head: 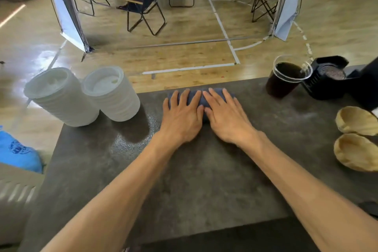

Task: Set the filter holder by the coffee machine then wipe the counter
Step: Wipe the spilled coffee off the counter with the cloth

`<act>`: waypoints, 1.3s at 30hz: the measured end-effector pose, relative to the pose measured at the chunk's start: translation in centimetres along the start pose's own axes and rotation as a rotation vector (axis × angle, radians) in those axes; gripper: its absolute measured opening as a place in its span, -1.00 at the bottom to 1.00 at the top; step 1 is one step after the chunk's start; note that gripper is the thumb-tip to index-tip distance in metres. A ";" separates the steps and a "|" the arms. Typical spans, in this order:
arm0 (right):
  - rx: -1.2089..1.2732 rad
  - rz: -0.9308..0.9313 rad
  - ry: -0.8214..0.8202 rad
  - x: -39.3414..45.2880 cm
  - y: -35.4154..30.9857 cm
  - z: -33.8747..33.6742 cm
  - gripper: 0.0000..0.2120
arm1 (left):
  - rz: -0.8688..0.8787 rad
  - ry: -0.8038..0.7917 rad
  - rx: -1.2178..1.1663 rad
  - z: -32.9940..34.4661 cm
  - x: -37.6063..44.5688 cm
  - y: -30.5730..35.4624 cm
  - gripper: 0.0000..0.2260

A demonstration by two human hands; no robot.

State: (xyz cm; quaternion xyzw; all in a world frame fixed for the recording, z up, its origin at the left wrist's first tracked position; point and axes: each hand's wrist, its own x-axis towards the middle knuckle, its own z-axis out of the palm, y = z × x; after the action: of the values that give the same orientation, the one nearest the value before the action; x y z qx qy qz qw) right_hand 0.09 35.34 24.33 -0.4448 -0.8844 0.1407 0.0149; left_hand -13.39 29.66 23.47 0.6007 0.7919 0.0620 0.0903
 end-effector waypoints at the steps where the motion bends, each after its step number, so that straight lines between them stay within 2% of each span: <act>1: 0.012 0.006 -0.006 1.3 0.1 -0.2 -0.49 | -0.019 0.012 -0.014 0.0 1.2 -0.1 -0.53; 9: 0.043 -0.007 0.007 5.5 0.2 -1.0 -0.51 | -0.099 0.033 -0.064 -0.9 5.0 -0.1 -0.54; 14: 0.012 -0.068 -0.024 -2.1 0.8 -0.1 -0.49 | -0.016 0.080 0.010 1.0 -2.5 0.8 -0.50; 17: -0.045 -0.069 0.078 -8.6 1.9 0.8 -0.43 | 0.079 0.134 0.039 1.7 -7.9 3.0 -0.50; 19: -0.051 -0.033 0.087 -10.8 2.9 1.3 -0.44 | 0.121 0.121 0.051 2.1 -9.3 4.4 -0.52; 22: -0.055 0.024 0.068 -9.7 4.2 0.6 -0.41 | 0.138 0.106 0.056 2.3 -7.0 5.6 -0.52; 29: 0.019 0.141 0.021 1.5 7.5 -2.1 -0.46 | 0.088 0.016 -0.004 1.2 5.1 7.1 -0.52; 32: 0.027 0.144 0.005 4.1 8.0 -2.2 -0.47 | 0.077 -0.004 -0.010 0.8 7.5 6.8 -0.52; 35: 0.003 0.109 -0.001 1.9 7.0 -2.0 -0.46 | 0.094 0.003 0.000 0.6 5.2 6.2 -0.51; 39: -0.010 -0.019 -0.021 -4.7 3.2 -0.7 -0.45 | 0.075 0.089 0.035 1.4 -3.8 3.5 -0.50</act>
State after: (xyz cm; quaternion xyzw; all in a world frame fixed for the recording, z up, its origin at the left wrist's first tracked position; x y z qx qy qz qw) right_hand 5.53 33.60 24.64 -0.4350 -0.8893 0.1409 0.0045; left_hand -8.82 26.90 23.13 0.6281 0.7731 0.0779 0.0420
